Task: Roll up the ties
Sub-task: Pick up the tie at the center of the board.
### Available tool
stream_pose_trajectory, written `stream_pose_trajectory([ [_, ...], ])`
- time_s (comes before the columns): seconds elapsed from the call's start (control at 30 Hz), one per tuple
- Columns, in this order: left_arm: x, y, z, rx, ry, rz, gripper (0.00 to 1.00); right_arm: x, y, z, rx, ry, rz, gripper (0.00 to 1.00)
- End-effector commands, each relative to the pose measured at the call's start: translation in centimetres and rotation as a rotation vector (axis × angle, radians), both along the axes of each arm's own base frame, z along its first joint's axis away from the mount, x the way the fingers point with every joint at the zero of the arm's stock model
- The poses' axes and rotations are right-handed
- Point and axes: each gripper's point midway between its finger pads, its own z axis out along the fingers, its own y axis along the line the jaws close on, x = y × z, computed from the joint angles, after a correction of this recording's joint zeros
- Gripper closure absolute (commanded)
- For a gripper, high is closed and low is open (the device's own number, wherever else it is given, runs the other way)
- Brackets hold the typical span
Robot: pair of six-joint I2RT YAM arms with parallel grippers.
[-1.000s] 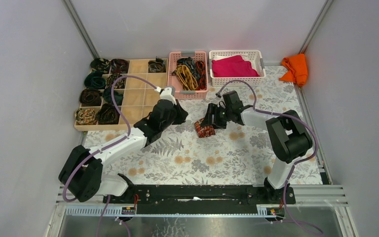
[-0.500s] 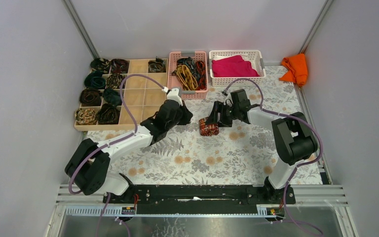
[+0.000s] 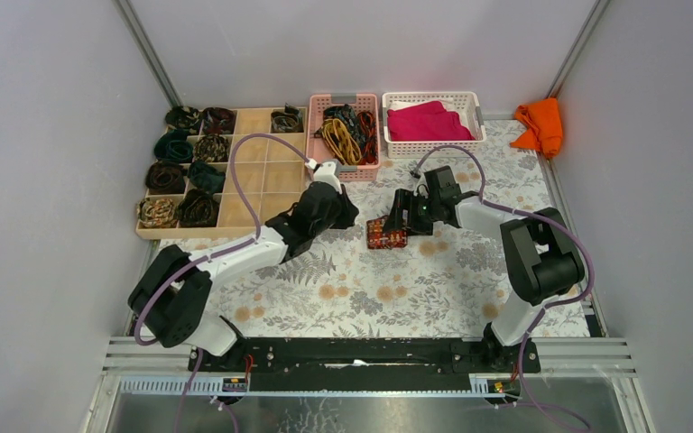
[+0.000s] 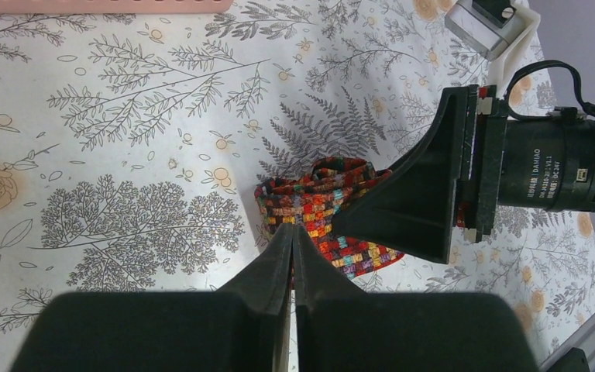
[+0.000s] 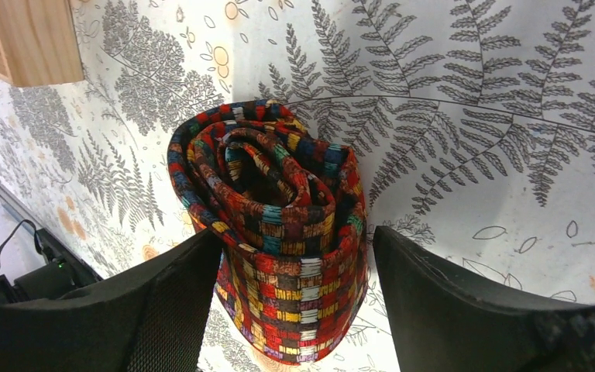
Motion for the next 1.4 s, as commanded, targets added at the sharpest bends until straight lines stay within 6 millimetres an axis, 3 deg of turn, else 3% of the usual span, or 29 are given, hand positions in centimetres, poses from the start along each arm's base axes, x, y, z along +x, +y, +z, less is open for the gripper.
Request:
stream_pose_trajectory([
  [0.0,0.9,-1.1,1.5,-0.023,-0.061,-0.01,0.94,0.7,-1.0,0.6,-0.055,-0.035,-0.008,0.21],
  [0.23,1.2,-1.0,0.8,0.002,-0.056,-0.008,0.94,1.1,-0.1,2.6,0.005,-0.074,-0.001,0.18],
  [0.37,1.4,-1.2,-1.2,0.022,-0.013,-0.001,0.94,1.2,0.5,3.7,0.044,-0.086,0.011,0.11],
  [0.6,1.6,-0.6,-3.7,0.056,0.044,0.035,0.95,1.4,0.8,4.7,0.058,-0.102,0.027,0.09],
  [0.83,1.5,0.0,-4.7,0.051,0.078,0.052,0.94,1.5,-0.1,4.8,-0.009,-0.099,0.018,0.08],
  [0.93,1.4,-0.2,-5.8,0.027,0.114,0.045,0.95,1.5,-1.0,5.2,-0.048,-0.13,-0.012,0.01],
  [1.07,1.3,-0.6,-6.6,0.002,0.139,0.032,0.95,1.3,-1.5,5.2,-0.07,-0.133,-0.017,0.0],
  [1.37,0.7,-0.8,-7.9,-0.001,0.175,0.012,0.96,0.8,-0.9,5.1,-0.022,-0.152,-0.001,0.0],
])
